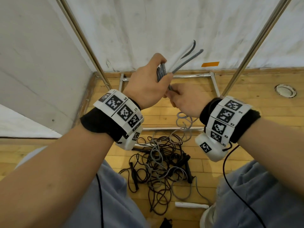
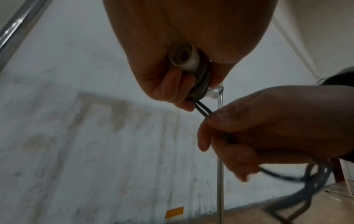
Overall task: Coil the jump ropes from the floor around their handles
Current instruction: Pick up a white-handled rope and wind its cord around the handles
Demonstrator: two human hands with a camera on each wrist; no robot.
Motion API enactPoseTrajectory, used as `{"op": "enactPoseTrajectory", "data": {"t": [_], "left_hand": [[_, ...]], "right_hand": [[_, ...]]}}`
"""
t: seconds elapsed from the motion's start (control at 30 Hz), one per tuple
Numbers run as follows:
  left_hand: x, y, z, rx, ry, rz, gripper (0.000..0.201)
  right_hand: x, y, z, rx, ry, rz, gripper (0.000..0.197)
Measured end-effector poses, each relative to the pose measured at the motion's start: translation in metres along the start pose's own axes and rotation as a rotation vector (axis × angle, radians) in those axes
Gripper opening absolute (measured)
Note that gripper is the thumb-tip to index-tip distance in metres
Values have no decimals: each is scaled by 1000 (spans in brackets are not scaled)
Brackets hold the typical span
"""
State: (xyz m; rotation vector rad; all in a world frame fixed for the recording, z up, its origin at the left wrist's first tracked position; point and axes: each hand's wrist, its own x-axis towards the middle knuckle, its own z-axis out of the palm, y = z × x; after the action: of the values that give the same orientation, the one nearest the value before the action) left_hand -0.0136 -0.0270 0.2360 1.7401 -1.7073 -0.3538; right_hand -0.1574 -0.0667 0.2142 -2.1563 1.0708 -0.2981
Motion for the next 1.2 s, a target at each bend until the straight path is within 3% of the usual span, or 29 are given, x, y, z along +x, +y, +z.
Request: {"op": "enactPoseTrajectory", "data": {"t": [0.1,0.27,0.5,0.7,0.83,0.97,1.07,1.2], "left_hand": [[2,-1,5,19,-18,-3,22],[7,2,9,40,-4,-22,24],[18,-18,0,176,82,-33,26],[16,-34,3,422,-116,-103,28],[16,-37,11,476,-217,-150,25],[9,-29,18,462,-276,-59,27],[5,-19,21,468,-240,15,40],[3,-11,18,431,-196,53,23]], "right_hand": [[-3,7,1,17,-64,49,13],[1,7,4,99,-11,99,19],[7,3,-7,-205,75,40,17],[8,-5,-29,-441,10,-90,41],[3,-12,-32,-444,-17,-143,32],[-3,-14,-39,-377,61,-170,22],[-5,-13,-50,-354,142,-215,27],[-4,-10,-64,-422,218,-243,34]]}}
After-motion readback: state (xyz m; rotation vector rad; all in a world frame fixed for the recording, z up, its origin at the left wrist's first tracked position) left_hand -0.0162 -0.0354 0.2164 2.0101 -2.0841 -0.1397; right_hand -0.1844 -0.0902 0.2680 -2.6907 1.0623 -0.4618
